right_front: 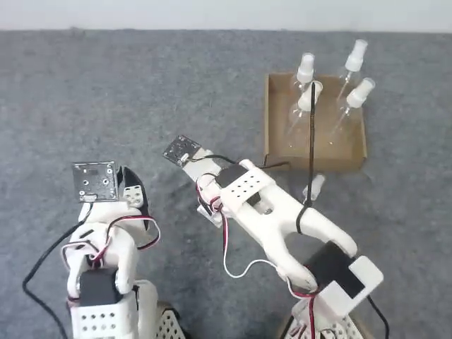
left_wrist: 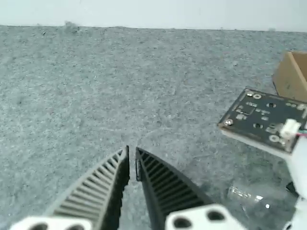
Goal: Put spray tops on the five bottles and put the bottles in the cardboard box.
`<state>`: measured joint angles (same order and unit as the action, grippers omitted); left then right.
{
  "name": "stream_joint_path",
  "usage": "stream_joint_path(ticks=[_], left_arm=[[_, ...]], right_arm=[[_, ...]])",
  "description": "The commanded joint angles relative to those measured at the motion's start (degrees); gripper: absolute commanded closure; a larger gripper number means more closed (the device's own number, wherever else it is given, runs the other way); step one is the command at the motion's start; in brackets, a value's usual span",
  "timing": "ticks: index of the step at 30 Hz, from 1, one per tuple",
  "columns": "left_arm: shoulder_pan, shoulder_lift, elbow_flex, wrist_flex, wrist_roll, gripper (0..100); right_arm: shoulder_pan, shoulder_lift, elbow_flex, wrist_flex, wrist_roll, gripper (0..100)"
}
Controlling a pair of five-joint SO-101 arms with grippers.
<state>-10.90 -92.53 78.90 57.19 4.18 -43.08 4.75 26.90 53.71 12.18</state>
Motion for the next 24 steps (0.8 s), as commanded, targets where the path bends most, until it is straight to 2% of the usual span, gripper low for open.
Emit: stream_joint_path(ticks=[1, 6, 12, 18, 21, 24], left_arm=[[0.0, -0.5, -3.8, -1.6, -0.4, 99], [0.0, -0.5, -3.8, -1.6, -0.4, 99], [0.1, -0.5, -3.7, -1.6, -0.3, 99], [0.8, -0.5, -3.7, -1.6, -0.3, 99], [6.1, -0.2, -3.6, -0.4, -0.9, 99], [11.8, -0.1, -4.4, 1.5, -4.3, 99]], right_arm=[[-0.7, -1.0, -2.4, -0.4, 0.4, 79.4], [-0.7, -1.3, -2.6, -0.7, 0.4, 99.8], [-0.5, -8.7, -2.6, 4.4, 0.4, 99.4], [0.5, -24.4, -4.2, 20.0, 2.5, 99.3], [3.3, -30.8, -6.5, 30.1, 5.8, 99.3], [10.0, -36.0, -9.5, 38.1, 8.2, 99.3]])
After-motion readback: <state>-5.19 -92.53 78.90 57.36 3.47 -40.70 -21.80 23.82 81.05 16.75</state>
